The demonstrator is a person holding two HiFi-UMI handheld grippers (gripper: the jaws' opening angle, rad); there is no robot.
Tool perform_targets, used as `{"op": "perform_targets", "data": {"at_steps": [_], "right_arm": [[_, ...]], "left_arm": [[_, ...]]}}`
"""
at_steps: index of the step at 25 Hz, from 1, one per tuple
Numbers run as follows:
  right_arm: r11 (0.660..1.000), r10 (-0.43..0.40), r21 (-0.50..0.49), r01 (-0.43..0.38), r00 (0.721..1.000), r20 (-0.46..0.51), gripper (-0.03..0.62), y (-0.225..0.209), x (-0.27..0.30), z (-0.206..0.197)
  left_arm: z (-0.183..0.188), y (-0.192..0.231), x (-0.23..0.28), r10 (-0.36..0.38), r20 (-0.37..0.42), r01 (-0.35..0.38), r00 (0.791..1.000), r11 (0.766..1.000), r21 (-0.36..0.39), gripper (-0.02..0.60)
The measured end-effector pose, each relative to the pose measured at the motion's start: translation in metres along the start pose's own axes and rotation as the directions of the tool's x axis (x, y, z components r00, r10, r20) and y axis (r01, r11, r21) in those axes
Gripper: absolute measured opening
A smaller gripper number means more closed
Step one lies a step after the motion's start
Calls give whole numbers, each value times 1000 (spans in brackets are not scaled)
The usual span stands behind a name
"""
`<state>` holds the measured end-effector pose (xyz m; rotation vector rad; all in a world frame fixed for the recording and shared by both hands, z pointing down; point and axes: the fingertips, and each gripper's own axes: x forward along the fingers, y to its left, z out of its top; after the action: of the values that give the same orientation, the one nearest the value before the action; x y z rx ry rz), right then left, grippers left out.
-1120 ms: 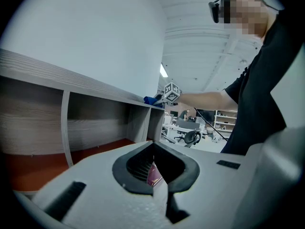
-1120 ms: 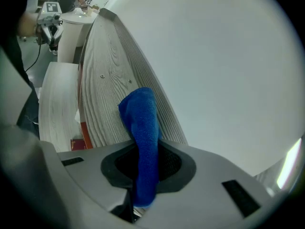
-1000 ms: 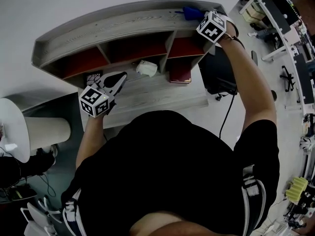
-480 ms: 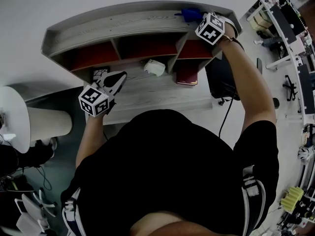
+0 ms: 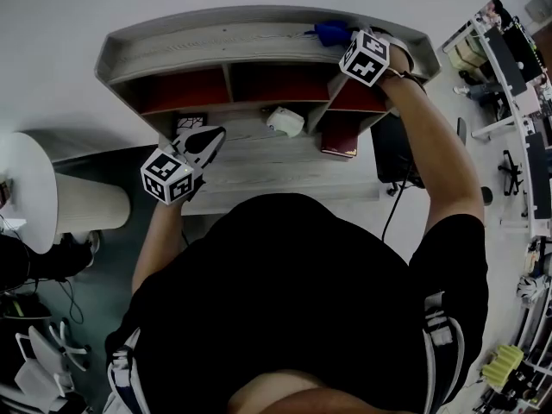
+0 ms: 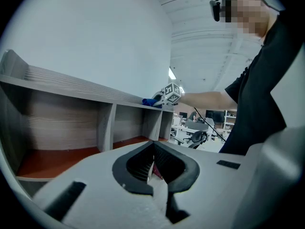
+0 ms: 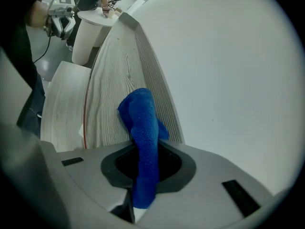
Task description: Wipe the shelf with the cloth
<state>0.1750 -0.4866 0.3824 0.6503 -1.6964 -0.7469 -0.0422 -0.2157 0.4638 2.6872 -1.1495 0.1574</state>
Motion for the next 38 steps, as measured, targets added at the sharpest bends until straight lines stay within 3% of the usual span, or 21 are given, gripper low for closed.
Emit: {"op": "perform_targets", "data": {"at_steps": [15, 38], "right_arm": [[998, 54, -45, -50, 994, 99, 57, 11, 13, 104], [983, 124, -169, -71, 937, 328, 57, 52, 12, 293]], "left_arm": [[-7, 33, -65, 86, 3, -86, 996, 996, -19, 17], [-27, 76, -167, 254, 31, -251, 967, 964, -87, 17]]}}
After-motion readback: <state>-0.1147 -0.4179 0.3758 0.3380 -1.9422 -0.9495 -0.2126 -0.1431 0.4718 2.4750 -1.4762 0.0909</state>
